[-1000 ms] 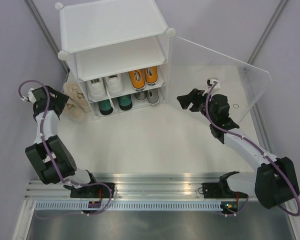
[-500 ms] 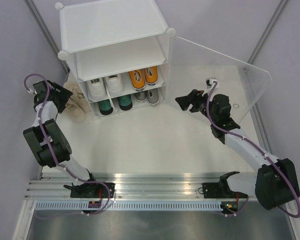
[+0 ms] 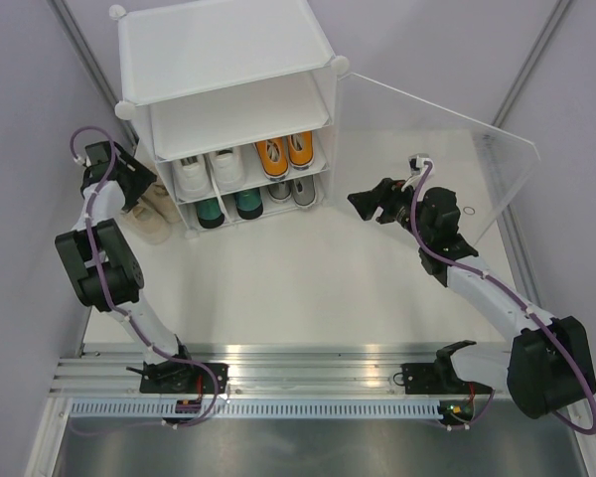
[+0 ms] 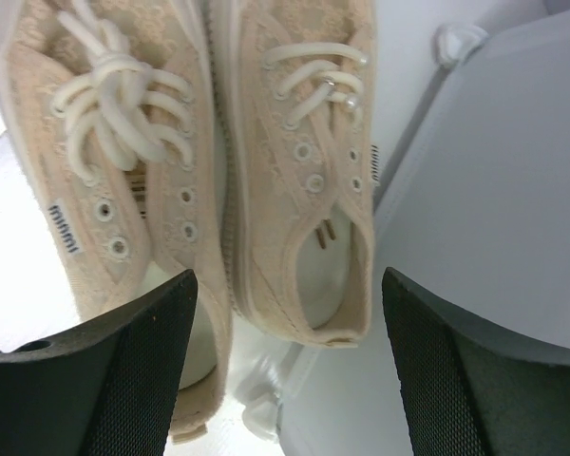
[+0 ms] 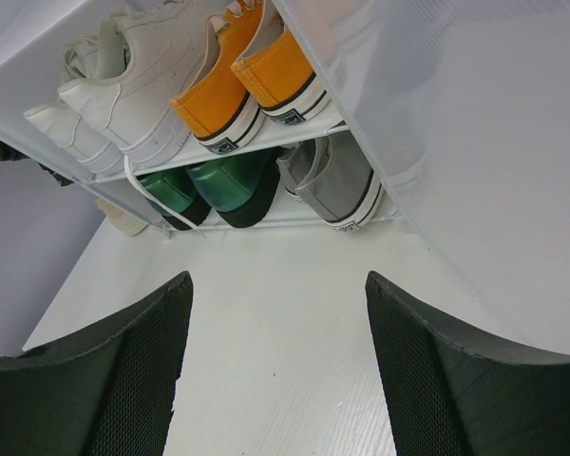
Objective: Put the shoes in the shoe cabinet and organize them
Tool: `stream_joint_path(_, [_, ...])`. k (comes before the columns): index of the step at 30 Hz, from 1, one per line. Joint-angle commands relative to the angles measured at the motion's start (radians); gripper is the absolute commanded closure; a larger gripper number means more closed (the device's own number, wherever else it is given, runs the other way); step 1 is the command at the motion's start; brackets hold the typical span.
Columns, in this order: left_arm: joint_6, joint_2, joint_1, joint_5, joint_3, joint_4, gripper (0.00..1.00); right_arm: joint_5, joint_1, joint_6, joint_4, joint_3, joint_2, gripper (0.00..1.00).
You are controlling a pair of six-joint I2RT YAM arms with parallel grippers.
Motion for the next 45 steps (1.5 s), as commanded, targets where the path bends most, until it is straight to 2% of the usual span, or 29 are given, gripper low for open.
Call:
stream_joint_path(1, [0.055, 0.019, 0.009, -0.095, 0.039, -0.064, 0.18, 0.005, -0.004, -0.026, 0.030, 0.003, -0.017, 0.23])
stream_joint_path(26, [0.059, 0.125, -0.045, -0.145, 0.074, -0.068, 0.19, 0.031, -0.004, -0.052, 0.007, 0.017, 0.025, 0.23])
stream_joint_path(28, [0.073, 0.131, -0.047, -0.161, 0.074, -0.070, 0.30, 0.033, -0.004, -0.053, 0.005, 0.017, 0.026, 0.23])
stream_joint_path(29, [0.079, 0.137, -0.047, -0.178, 0.072, -0.072, 0.43, 0.036, -0.006, -0.055, 0.005, 0.017, 0.025, 0.23])
stream_joint_path(30, [0.093, 0.138, -0.051, -0.193, 0.069, -0.072, 0.48, 0.040, -0.004, -0.056, 0.004, 0.018, 0.026, 0.23])
stream_joint_path(32, [0.113, 0.148, -0.054, -0.221, 0.065, -0.076, 0.51, 0.042, -0.004, -0.058, 0.002, 0.018, 0.028, 0.23])
stream_joint_path(37, [0.144, 0.154, -0.056, -0.270, 0.058, -0.078, 0.51, 0.040, -0.004, -0.058, 0.001, 0.020, 0.029, 0.23])
stream_joint_path(39, [0.148, 0.154, -0.056, -0.278, 0.057, -0.079, 0.57, 0.042, -0.004, -0.058, -0.001, 0.020, 0.028, 0.23])
stream_joint_path(42, [0.159, 0.155, -0.056, -0.273, 0.051, -0.082, 0.72, 0.042, -0.004, -0.057, 0.001, 0.021, 0.037, 0.23])
stream_joint_path(43, [0.159, 0.152, -0.054, -0.281, 0.046, -0.087, 0.84, 0.039, -0.004, -0.053, -0.001, 0.024, 0.037, 0.23])
stream_joint_path(45, [0.154, 0.140, -0.057, -0.292, 0.026, -0.088, 0.94, 0.034, -0.004, -0.050, 0.001, 0.024, 0.034, 0.23])
